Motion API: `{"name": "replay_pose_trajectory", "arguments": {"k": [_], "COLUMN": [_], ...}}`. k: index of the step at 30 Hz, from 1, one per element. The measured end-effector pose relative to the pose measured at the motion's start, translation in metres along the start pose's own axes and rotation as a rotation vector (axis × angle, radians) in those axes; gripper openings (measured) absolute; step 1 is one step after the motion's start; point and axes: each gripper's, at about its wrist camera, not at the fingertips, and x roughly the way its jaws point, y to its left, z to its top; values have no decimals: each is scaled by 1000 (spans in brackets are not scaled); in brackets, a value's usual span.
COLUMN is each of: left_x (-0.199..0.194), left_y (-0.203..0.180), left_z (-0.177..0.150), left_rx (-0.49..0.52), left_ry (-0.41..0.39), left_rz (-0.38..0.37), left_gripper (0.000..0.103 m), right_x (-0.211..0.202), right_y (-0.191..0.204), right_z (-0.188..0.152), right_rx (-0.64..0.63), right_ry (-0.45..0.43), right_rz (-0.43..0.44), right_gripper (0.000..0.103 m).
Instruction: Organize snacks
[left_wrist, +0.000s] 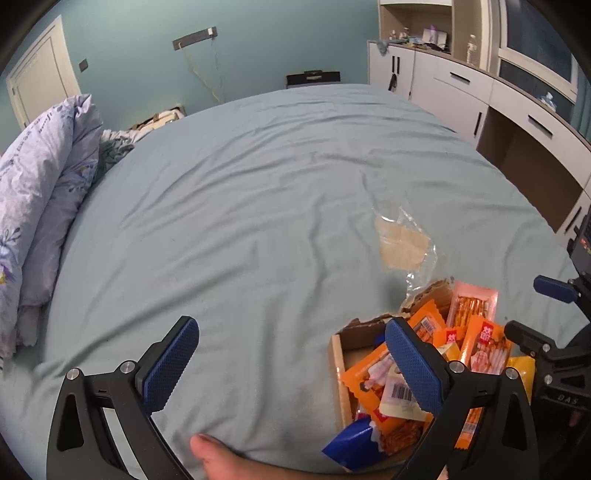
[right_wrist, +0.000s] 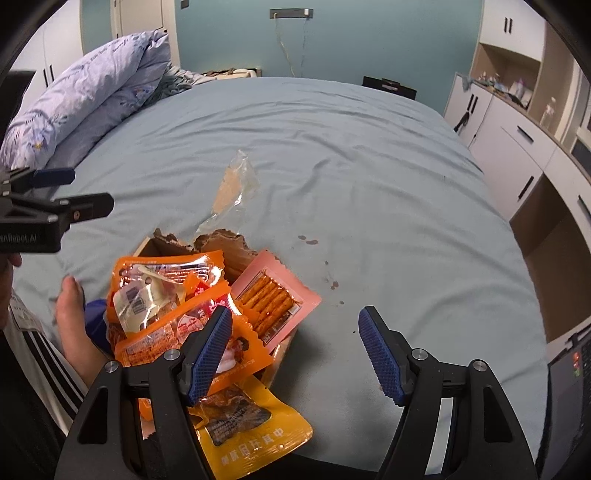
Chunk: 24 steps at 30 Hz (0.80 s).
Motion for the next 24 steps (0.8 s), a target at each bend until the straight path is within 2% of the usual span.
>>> {"name": "replay_pose_trajectory", "arguments": {"k": [11, 24], "left_x": [-1, -1], "left_y": [-7, -7], "left_z": [-2, -1], "left_rx": [35, 22], "left_ry": [7, 20], "left_rz": [13, 19], "left_gripper": [103, 103], "right_x": [-9, -14], "right_y": [-8, -14], "right_z": [-5, -6], "right_rx": [39, 68], "right_ry": [-15, -21], "right_rz": [16, 36], "right_gripper": [70, 70]}}
